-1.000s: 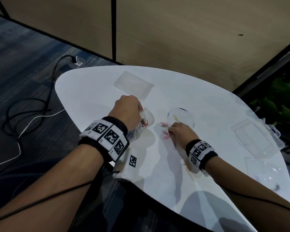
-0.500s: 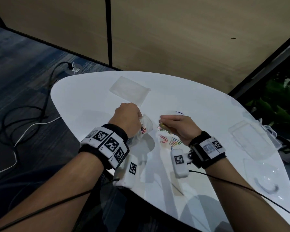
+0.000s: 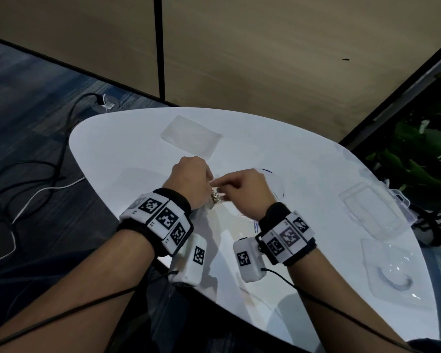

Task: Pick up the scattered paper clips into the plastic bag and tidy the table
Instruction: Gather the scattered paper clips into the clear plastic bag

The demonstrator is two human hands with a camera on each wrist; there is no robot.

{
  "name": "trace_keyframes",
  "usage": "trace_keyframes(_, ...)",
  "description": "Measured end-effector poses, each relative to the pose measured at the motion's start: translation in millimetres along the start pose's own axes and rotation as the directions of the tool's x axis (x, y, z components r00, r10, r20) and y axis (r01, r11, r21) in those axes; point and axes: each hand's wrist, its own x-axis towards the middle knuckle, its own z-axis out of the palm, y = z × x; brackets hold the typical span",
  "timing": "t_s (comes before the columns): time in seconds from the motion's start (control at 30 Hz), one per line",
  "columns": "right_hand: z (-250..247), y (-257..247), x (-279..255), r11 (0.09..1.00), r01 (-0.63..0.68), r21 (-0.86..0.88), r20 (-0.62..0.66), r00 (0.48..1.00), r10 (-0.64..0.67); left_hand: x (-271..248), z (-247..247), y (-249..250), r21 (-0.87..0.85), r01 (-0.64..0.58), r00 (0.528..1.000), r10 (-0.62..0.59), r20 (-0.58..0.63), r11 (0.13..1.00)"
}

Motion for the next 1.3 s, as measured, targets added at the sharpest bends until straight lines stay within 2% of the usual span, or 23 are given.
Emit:
trace_keyframes(0.07, -19.8, 12.5, 1.6, 0.988, -0.024, 0.150, -0.114, 0.993, 0.042, -0.2, -2.0, -2.2, -0.016, 0.003, 1.000, -0.003, -0.004, 1.000)
trace_keyframes(0.1, -31.5, 25.5, 3.3, 0.995, -0.050, 0.092, -0.196, 0.978, 0.067, -0.6, -2.6, -2.9, -0.021, 0.002, 1.000, -0.002, 0.000, 1.000)
trace_keyframes(0.17, -51.9, 61.6, 6.8, 0.954, -0.227, -0.196, -0.291, 0.942, 0.164, -2.5, -4.1, -5.1, -0.029, 0.002, 1.000, -0.002, 0.004, 1.000)
trace_keyframes(0.23, -54.6, 99.4, 8.5, 0.820, -0.448, -0.355, -0.258, 0.890, 0.375, -3.4, -4.1, -7.6, -0.034, 0.003, 1.000, -0.003, 0.008, 0.999)
trace_keyframes(0.3, -39.9, 125.4, 11.3, 0.775, -0.527, -0.349, -0.216, 0.850, 0.481, -3.4, -4.6, -9.8, -0.030, 0.002, 1.000, -0.002, 0.006, 1.000)
trace_keyframes(0.43, -9.6, 137.8, 26.7, 0.796, -0.392, -0.461, -0.194, 0.920, 0.341, -4.2, -9.0, -15.7, -0.028, 0.000, 1.000, -0.001, -0.013, 1.000)
trace_keyframes(0.57, -7.7, 118.0, 44.8, 0.745, -0.178, -0.643, 0.042, 0.963, 0.266, -2.4, -10.6, -18.0, -0.028, -0.002, 1.000, 0.001, -0.021, 1.000)
trace_keyframes(0.67, -0.6, 108.2, 41.0, 0.671, 0.059, -0.739, 0.233, 0.957, 0.172, -1.3, -9.9, -16.4, -0.024, -0.006, 1.000, 0.006, -0.018, 1.000)
trace_keyframes(0.77, 3.0, 118.1, 23.0, 0.527, 0.260, -0.809, 0.376, 0.918, 0.125, -2.0, -10.0, -14.3, -0.009, -0.015, 1.000, 0.015, -0.016, 1.000)
trace_keyframes(0.83, 2.0, 134.0, 11.9, 0.440, 0.330, -0.835, 0.434, 0.887, 0.158, -2.5, -10.0, -14.5, -0.008, -0.010, 1.000, 0.009, -0.014, 1.000)
trace_keyframes(0.9, -2.6, 146.0, 1.4, 0.400, 0.372, -0.838, 0.461, 0.874, 0.154, -3.1, -9.4, -14.7, -0.013, 0.003, 1.000, -0.003, -0.006, 1.000)
trace_keyframes(1.0, -4.7, 145.8, -7.5, 0.353, 0.382, -0.854, 0.437, 0.895, 0.089, -3.3, -8.2, -13.4, -0.005, 0.001, 1.000, -0.001, -0.006, 1.000)
trace_keyframes(1.03, -4.5, 141.7, -8.6, 0.327, 0.385, -0.863, 0.412, 0.911, 0.016, -3.4, -7.8, -12.9, 0.000, -0.003, 1.000, 0.003, -0.006, 1.000)
trace_keyframes(1.1, -3.9, 129.5, -7.4, 0.382, 0.353, -0.854, 0.367, 0.930, -0.040, -3.5, -7.2, -11.4, 0.009, -0.010, 1.000, 0.010, -0.004, 1.000)
trace_keyframes(1.17, -5.5, 124.4, -5.1, 0.459, 0.260, -0.849, 0.277, 0.960, -0.032, -2.9, -6.5, -10.6, 0.013, -0.014, 1.000, 0.014, 0.005, 1.000)
trace_keyframes(1.23, -12.4, 116.8, -3.9, 0.617, 0.091, -0.782, 0.115, 0.993, -0.001, -1.5, -5.9, -11.2, 0.013, -0.011, 1.000, 0.011, 0.009, 1.000)
trace_keyframes(1.3, -23.5, 111.9, -1.3, 0.795, -0.094, -0.599, -0.064, 0.996, 0.069, -0.6, -5.5, -12.2, 0.008, -0.007, 1.000, 0.007, 0.010, 1.000)
